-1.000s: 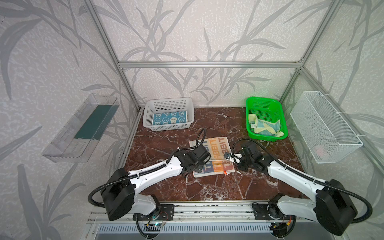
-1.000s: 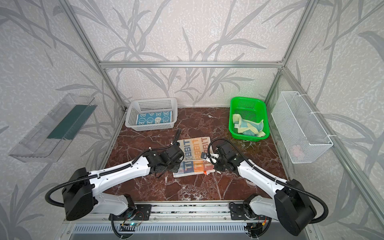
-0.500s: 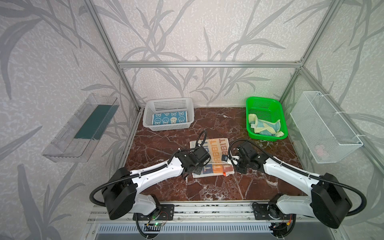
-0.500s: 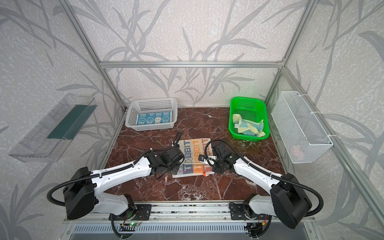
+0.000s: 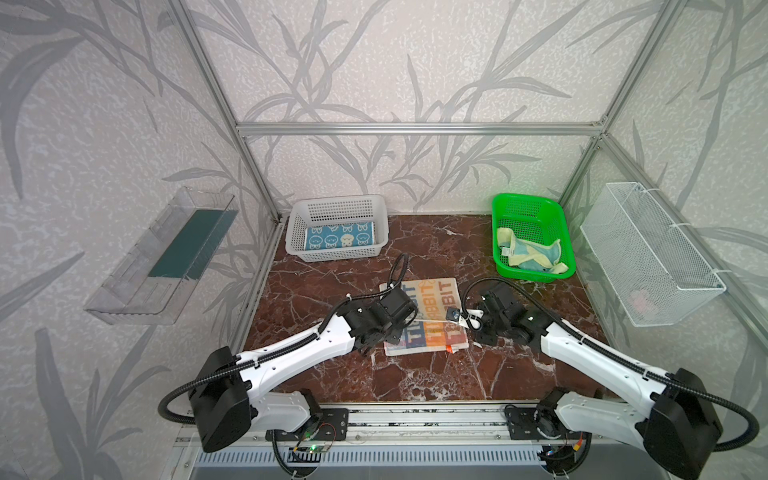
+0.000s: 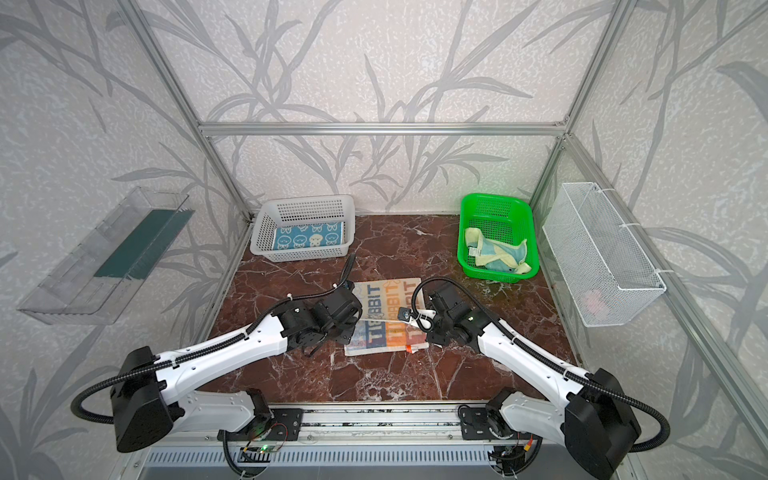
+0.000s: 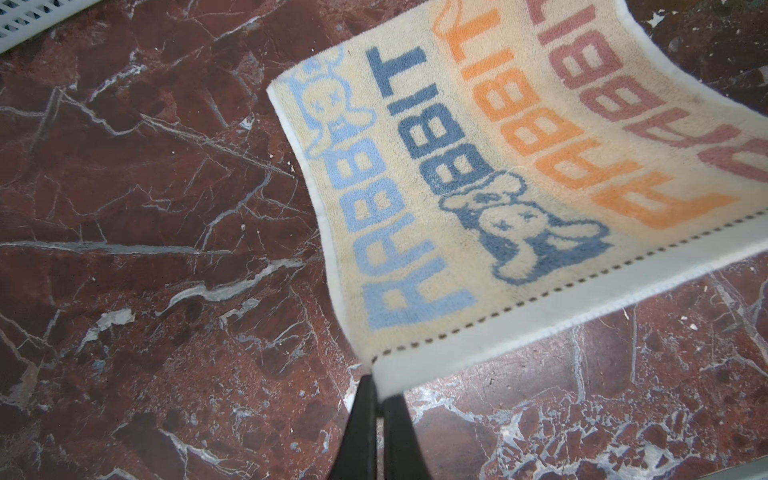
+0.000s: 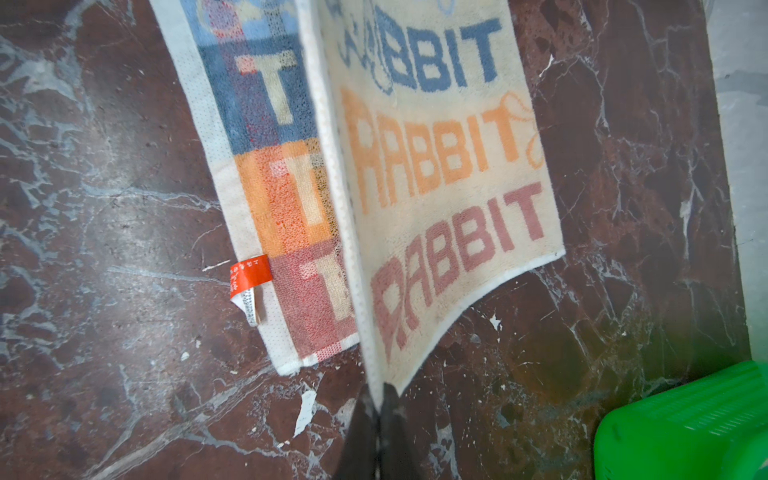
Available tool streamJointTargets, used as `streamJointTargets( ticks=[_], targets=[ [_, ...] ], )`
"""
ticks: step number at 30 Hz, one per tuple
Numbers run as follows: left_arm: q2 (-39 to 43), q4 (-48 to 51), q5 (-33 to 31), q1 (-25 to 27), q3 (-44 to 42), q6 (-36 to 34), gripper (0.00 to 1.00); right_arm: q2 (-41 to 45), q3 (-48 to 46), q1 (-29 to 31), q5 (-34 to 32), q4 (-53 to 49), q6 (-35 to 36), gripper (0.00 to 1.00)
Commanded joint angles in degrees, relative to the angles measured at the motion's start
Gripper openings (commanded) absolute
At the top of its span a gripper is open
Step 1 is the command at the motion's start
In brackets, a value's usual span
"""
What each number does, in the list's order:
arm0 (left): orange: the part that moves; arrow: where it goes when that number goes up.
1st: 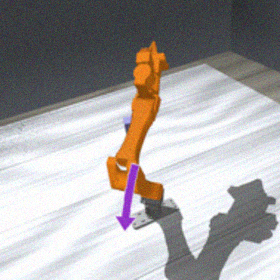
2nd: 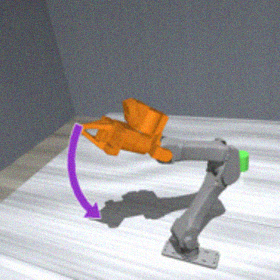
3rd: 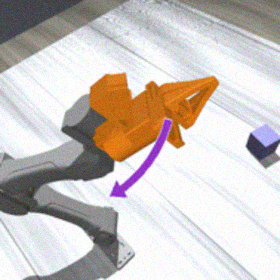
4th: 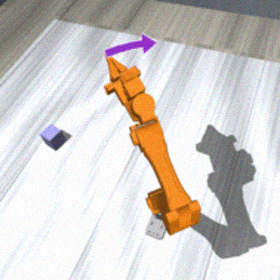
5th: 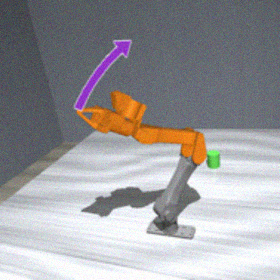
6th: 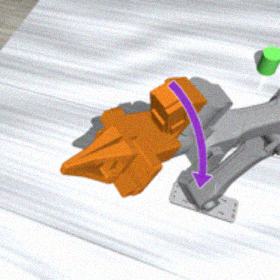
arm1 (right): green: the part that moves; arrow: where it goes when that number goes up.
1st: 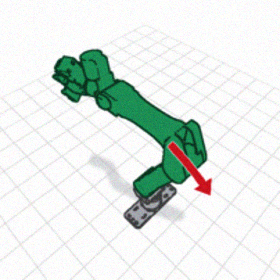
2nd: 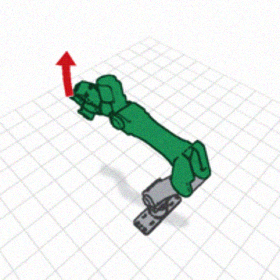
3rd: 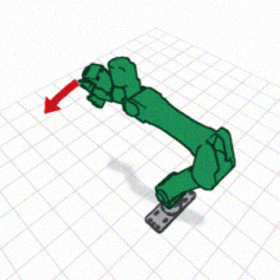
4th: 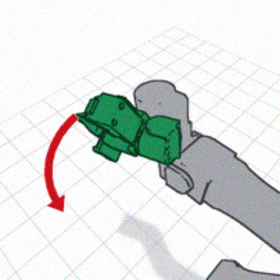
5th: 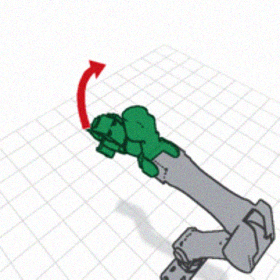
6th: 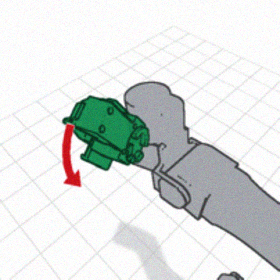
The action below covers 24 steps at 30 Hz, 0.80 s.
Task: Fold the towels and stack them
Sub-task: 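Lay the held far edge down onto the near half with both grippers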
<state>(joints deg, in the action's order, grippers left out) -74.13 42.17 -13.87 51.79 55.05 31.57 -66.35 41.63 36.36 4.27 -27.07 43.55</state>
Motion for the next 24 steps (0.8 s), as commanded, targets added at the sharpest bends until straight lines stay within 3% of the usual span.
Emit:
streamJointTargets(
  ticks=[1,19,24],
  targets=[
    [0.0,2.1,0.0,0.4,-1.6,1.2,0.0,-1.0,0.5,0.5,1.6,-2.6,-0.4,0.0],
    [-6.3,-6.3,6.8,0.6,-8.0,0.6,0.0,-12.7,1.8,1.8,1.0,-4.2,-2.2,0.0],
    [-7.6,-5.8,7.7,0.6,-8.2,-0.1,0.0,-14.7,2.5,2.4,1.1,-4.8,-2.2,0.07]
  ],
)
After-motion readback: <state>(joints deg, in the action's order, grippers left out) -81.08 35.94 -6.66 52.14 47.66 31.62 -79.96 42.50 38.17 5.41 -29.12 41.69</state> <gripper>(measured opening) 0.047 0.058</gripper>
